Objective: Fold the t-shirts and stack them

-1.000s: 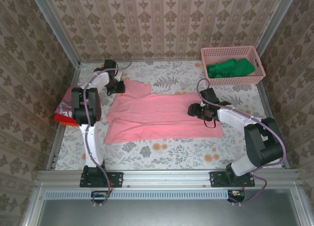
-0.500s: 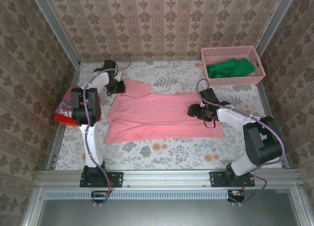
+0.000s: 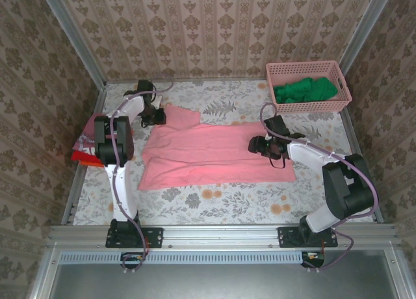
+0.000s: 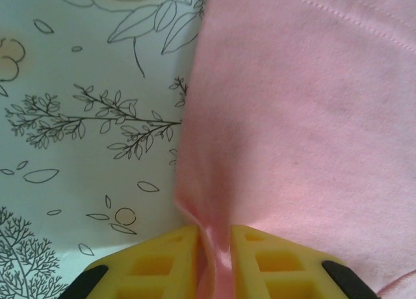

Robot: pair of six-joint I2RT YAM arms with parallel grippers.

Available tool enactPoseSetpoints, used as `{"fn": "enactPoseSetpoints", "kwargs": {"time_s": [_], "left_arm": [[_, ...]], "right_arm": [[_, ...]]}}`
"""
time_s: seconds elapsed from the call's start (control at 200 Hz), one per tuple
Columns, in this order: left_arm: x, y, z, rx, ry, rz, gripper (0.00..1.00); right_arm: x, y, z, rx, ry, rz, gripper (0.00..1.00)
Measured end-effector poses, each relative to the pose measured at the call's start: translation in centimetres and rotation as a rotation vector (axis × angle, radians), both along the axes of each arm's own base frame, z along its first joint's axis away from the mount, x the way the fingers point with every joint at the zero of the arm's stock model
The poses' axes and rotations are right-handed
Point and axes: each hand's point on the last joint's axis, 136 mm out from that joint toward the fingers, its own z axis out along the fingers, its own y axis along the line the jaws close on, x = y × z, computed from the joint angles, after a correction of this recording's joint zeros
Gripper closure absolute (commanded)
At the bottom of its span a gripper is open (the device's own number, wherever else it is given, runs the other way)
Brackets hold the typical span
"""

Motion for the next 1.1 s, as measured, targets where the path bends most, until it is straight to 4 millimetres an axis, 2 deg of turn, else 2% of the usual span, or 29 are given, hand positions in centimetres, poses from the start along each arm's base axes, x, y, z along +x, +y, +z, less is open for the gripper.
{"fn": "enactPoseSetpoints", "kwargs": {"time_s": [0.21, 0.42, 0.555, 0.645, 0.76, 0.935, 1.1], "left_arm": [[-0.1, 0.2, -0.1, 0.012, 0.005, -0.001, 1.00], [0.0, 0.2, -0.1, 0.011, 0.000, 0.000, 1.00], [0.3, 0.1, -0.1, 0.003, -0.029, 0.000, 1.00], [0.4, 0.1, 0.2, -0.008, -0.050, 0.001, 1.00], [0.5, 0.3, 0.9, -0.020, -0.081, 0.005, 1.00], [0.9, 1.0, 2.5, -0.032, -0.136, 0.020, 1.00], [1.3, 1.5, 2.7, -0.039, -0.154, 0.030, 1.00]], "right_arm": [[0.9, -0.2, 0.9, -0.002, -0.027, -0.003, 0.35], [1.2, -1.0, 0.9, -0.010, -0.031, -0.019, 0.35], [2.1, -3.3, 1.2, -0.032, -0.045, -0.096, 0.36], [3.6, -5.5, 2.2, -0.054, -0.076, -0.170, 0.39], [6.2, -7.3, 3.0, -0.085, -0.108, -0.230, 0.42], [9.3, -7.9, 1.7, -0.145, -0.094, -0.233, 0.47], [12.4, -9.4, 0.9, -0.209, -0.092, -0.264, 0.55]]}}
